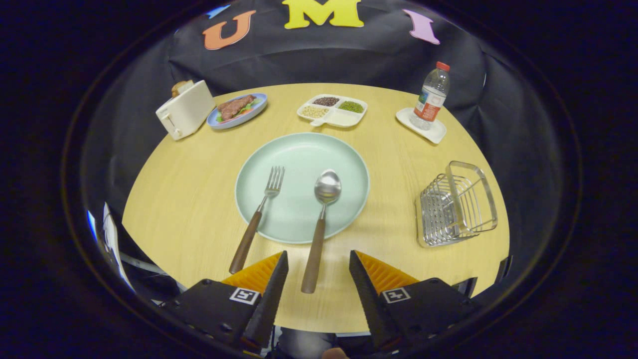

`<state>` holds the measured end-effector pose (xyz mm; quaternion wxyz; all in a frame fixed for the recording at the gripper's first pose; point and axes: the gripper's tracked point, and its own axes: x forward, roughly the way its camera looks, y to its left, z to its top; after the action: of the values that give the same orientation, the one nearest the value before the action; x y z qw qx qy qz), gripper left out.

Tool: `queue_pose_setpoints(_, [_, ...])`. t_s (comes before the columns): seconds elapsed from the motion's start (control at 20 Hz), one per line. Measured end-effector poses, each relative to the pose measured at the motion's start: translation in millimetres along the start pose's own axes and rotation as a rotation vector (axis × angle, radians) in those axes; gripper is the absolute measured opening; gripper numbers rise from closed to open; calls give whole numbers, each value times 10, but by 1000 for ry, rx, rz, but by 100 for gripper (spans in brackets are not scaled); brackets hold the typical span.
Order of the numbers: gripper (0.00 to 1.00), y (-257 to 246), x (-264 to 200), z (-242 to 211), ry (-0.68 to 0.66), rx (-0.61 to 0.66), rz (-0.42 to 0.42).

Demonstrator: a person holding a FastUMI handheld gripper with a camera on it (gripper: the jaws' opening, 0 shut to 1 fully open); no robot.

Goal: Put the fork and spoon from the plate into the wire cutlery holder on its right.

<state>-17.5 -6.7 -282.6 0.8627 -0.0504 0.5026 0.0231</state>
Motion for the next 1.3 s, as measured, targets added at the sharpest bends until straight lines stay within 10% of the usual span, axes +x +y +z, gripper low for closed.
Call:
queue_pose_setpoints(0.4, [19,-4,128,-56,70,14,-10])
queue_pose_setpoints(0.5, [23,-69,65,-34,67,27,-28])
queue_pose_setpoints(0.65, [1,-30,33,-33,68,64,35])
queue_pose_setpoints(1.3, [1,-243,-693,69,-20,99,137])
